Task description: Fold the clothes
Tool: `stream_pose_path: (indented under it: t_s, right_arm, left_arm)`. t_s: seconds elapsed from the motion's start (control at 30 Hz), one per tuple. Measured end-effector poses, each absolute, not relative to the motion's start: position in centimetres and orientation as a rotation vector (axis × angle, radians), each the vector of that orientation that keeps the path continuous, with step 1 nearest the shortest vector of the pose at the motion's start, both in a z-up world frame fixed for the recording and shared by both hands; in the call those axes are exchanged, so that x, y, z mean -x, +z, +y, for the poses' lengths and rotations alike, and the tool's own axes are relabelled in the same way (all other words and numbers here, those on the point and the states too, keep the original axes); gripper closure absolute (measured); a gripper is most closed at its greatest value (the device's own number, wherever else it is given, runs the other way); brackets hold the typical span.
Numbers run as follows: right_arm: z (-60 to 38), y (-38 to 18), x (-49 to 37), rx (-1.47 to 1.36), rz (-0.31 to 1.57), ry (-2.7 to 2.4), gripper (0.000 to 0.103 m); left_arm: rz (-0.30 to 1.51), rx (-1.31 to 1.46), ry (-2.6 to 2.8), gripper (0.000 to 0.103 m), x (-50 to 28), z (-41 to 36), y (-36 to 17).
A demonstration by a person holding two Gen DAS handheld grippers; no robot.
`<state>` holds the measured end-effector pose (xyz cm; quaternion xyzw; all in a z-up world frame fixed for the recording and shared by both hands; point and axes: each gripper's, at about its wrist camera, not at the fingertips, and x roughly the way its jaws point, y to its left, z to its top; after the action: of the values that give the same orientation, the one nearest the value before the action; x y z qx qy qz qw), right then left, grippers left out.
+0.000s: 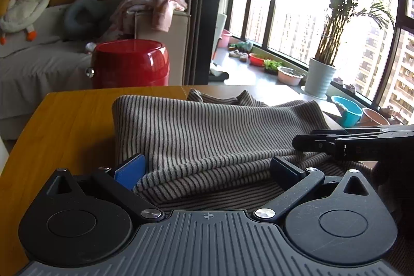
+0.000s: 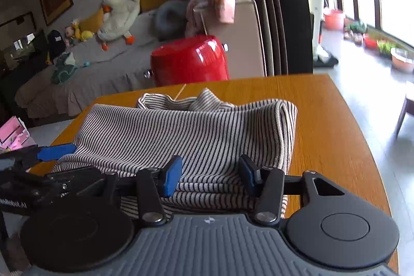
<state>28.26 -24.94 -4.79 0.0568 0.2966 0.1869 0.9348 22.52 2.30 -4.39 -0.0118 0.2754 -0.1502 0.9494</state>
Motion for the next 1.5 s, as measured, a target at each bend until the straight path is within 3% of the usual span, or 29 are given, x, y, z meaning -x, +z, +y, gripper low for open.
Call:
stream_pose_path:
  t_s: [0.23,0.4,0.53,0.7,1.03,1.13,1.27,1.3,1.5]
  right_arm:
    - [-25.4,-4.8,-23.7,-0.149,0.612,0.46,0.045]
    - [-24.6,-4.7,-21.3,-0.086,0.593,0.484,0.034]
    - [-24.7,-4.7,-21.4,-0.098,0.599,0.484,0.033]
    - [-25.1,-4.7,-21.2,-0.113,0.593,0.485,0.033]
    - [-25.7,-1.8,-23.0,-0.158,0.56,0.462,0.032]
    - [-26.2,-0.4,-24.9,-0.199,0.535,0.436,0.035]
    - [-26.9,-3.2,-28.2,-0.303,0.677,0.39,0.049]
    - [-26.9,-4.0,-28.1,-0.285,0.661,0.388,0.057]
    - [-26.4,-3.2,-25.7,-0.2,0.624,0.382,0.057]
  left_arm:
    - [0.578,-0.029,-0.283,0.0,-17.1,1.9,-4.3]
    - [0.567,-0.041,-0.352,0.0,-15.0,2.1,-2.1]
    - [0.527,0.07,-0.382,0.0,-17.4,3.2,-0.6]
    - [0.611,0.258,-0.332,0.0,-22.4,5.8,-4.4]
    - [0.56,0.232,-0.348,0.0,-21.4,5.7,-4.6]
    - [0.557,0.237,-0.348,0.0,-21.4,5.7,-4.6]
    - [0.551,0.257,-0.355,0.0,-21.3,6.0,-4.7]
    - [0.549,0.261,-0.356,0.0,-21.3,6.1,-4.7]
    - [0.549,0.263,-0.356,0.0,-21.3,6.1,-4.7]
